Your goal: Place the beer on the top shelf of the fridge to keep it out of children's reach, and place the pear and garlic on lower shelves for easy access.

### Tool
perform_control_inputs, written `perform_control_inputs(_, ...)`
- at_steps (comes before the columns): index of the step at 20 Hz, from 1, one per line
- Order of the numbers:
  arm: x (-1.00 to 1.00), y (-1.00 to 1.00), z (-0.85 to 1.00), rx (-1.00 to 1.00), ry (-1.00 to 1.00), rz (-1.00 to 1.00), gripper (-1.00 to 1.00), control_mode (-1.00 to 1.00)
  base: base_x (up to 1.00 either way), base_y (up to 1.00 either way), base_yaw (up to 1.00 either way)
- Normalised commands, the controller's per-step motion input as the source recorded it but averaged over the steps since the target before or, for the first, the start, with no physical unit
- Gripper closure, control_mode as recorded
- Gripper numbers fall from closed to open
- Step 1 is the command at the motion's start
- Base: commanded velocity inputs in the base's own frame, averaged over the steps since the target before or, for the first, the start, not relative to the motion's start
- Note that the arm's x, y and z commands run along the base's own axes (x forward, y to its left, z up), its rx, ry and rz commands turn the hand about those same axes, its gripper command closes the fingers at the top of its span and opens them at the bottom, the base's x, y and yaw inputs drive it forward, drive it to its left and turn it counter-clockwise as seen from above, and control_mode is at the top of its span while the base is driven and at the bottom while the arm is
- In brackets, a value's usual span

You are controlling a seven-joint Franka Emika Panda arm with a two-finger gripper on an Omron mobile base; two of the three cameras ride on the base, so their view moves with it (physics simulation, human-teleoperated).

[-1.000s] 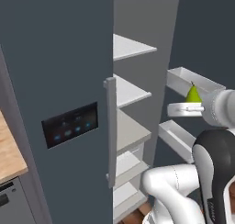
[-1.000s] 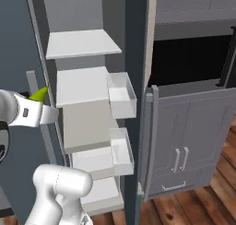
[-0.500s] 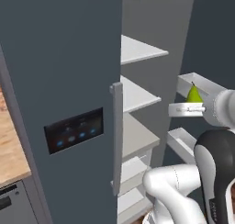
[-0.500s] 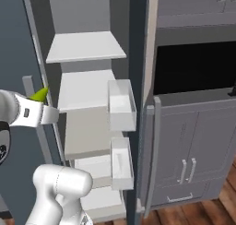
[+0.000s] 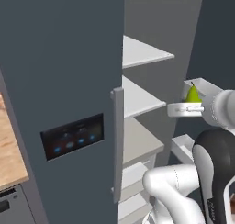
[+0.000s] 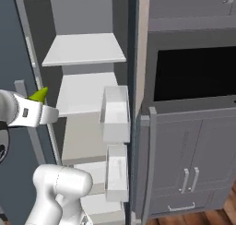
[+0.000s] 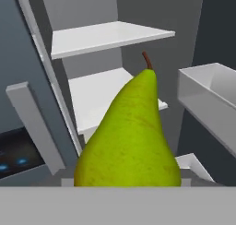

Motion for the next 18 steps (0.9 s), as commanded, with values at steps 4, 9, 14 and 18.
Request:
perform_control_inputs(4,0.0,0.0,0.0,0.0,0.0,0.0,1.0,1.0,0.31,-0.36,0.09)
perform_control_inputs(9,0.0,0.0,0.0,0.0,0.0,0.0,1.0,1.0,0.37,-0.14,0.11)
perform_control_inputs(14,0.0,0.0,0.0,0.0,0.0,0.0,1.0,1.0,0.41,0.0,0.13)
perform_control_inputs(18,0.0,0.0,0.0,0.0,0.0,0.0,1.0,1.0,0.4,0.0,0.16)
